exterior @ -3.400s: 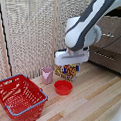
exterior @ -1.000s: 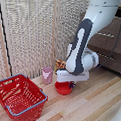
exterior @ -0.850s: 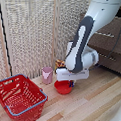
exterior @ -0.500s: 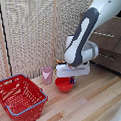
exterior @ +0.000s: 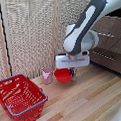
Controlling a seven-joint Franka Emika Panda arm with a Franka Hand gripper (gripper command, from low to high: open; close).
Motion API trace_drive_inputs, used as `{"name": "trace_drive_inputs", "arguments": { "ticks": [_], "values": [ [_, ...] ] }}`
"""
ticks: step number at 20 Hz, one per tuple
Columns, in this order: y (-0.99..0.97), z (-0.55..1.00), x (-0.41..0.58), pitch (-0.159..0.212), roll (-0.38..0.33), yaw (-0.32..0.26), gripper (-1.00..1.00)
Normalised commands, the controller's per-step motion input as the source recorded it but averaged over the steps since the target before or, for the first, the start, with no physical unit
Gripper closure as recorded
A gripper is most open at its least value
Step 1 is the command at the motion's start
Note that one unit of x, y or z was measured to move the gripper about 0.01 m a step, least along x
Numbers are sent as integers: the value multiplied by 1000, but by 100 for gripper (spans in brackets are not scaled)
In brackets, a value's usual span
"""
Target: Transport the gripper mindfully toward the orange-red bowl and clasp it to elevate with ease. Ensure your robot's arm aligns efficiently with the top drawer's opening. Carefully slide the orange-red bowl into the designated spot with precision. After confirmation, withdraw the gripper gently. Close the drawer smoothly by transitioning the gripper to its handle.
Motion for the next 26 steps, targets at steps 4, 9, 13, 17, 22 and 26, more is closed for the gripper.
{"name": "trace_drive_inputs", "arguments": {
  "ticks": [4, 9, 13, 17, 22, 26],
  "values": [
    [-90, 808, 419, 43, 0, 10, 100],
    [-89, 750, 438, 28, 0, 20, 100],
    [-116, 769, 435, 7, 0, 15, 100],
    [-133, 808, 431, 0, 0, 12, 100],
    [-158, 900, 389, 0, 0, 12, 100],
    [-213, 930, 354, 0, 0, 0, 100]
  ]
}}
